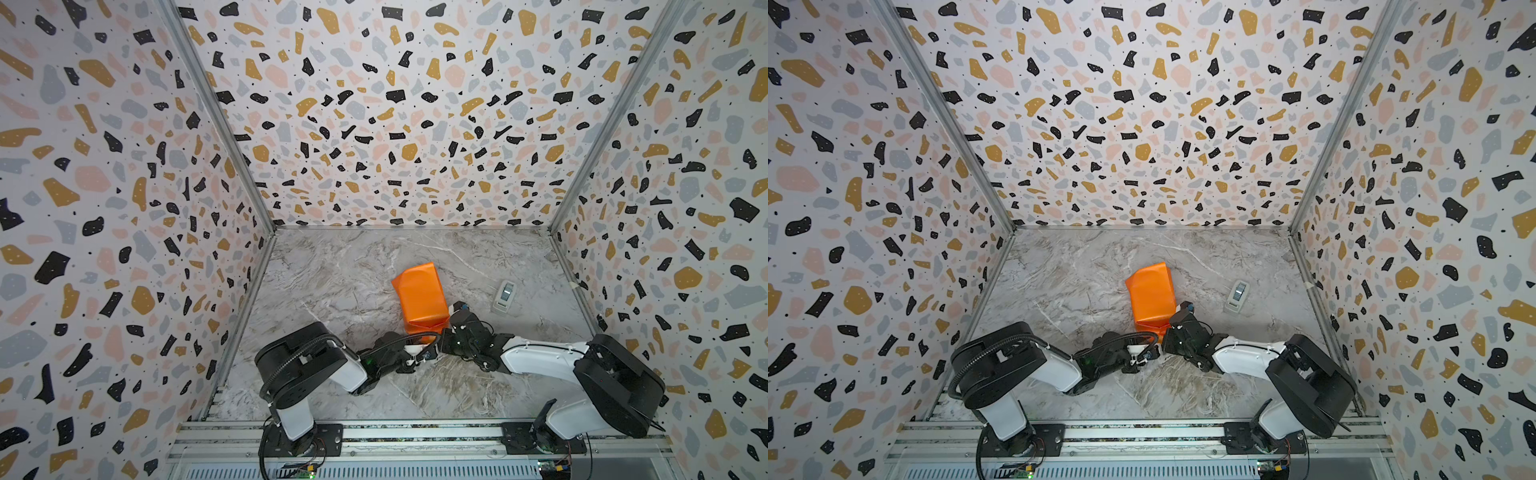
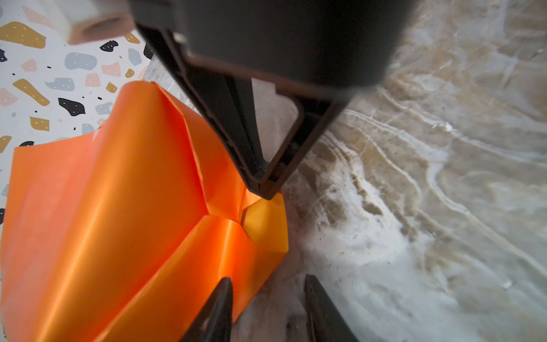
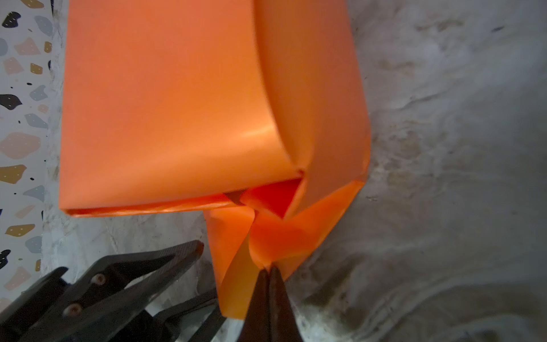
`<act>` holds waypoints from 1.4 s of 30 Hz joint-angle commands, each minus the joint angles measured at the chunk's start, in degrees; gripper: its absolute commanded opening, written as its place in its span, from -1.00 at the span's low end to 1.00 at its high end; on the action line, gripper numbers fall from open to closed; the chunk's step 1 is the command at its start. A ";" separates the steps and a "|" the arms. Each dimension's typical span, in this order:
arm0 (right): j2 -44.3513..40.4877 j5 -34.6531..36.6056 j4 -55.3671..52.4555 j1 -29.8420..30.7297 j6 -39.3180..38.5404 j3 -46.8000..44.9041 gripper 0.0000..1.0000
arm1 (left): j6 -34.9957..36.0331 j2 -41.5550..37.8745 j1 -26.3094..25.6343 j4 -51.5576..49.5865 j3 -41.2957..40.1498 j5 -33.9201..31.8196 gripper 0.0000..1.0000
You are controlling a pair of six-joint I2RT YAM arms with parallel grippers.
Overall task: Wrap a gift box in wrapping paper
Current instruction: Fifth fold the wrapping paper around the gift box.
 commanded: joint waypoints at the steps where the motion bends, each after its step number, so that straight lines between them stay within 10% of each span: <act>1: -1.84 -0.46 0.95 0.48 0.40 -0.06 -1.00 | 0.66 1.48 -0.19 4.48 1.05 1.04 -0.26; 42: -6.64 -5.41 5.53 -3.07 4.78 -5.46 -1.00 | 0.95 2.85 0.52 7.38 0.83 2.05 -0.65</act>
